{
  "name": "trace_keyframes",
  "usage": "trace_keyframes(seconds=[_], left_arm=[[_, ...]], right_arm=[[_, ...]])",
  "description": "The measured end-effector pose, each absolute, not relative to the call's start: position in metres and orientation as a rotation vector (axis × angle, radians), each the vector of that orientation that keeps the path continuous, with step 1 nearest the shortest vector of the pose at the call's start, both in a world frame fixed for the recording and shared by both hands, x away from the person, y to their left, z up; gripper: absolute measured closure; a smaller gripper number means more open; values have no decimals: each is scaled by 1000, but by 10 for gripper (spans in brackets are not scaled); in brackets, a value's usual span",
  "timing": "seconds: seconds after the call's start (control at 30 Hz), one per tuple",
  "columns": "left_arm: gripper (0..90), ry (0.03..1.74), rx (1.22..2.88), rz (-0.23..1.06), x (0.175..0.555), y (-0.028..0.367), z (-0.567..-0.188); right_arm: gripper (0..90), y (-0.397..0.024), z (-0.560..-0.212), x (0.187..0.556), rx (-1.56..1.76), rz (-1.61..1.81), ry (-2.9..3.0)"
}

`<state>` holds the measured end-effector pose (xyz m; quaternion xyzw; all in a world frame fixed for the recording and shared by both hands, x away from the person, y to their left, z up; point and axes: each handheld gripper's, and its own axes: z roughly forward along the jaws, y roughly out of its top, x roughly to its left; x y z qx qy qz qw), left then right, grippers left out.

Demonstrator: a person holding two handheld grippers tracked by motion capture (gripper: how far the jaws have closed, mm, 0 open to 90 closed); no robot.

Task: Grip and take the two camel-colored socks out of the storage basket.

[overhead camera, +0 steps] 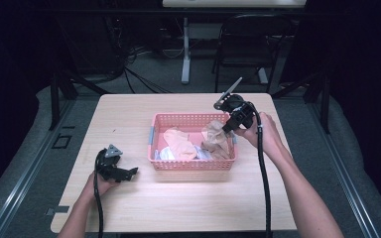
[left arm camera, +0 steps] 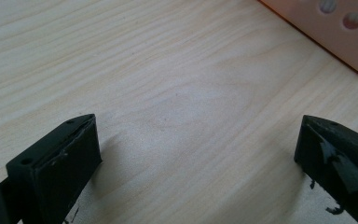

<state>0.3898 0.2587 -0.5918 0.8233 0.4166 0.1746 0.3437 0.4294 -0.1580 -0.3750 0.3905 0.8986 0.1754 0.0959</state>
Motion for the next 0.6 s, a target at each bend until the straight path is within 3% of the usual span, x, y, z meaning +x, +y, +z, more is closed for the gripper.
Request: trace_keyframes(seconds=[0.6], left_arm=[[0,1082,2139,454,390,259,-592]], right_arm=[[850,-168,-349,425,1141,550,2628]])
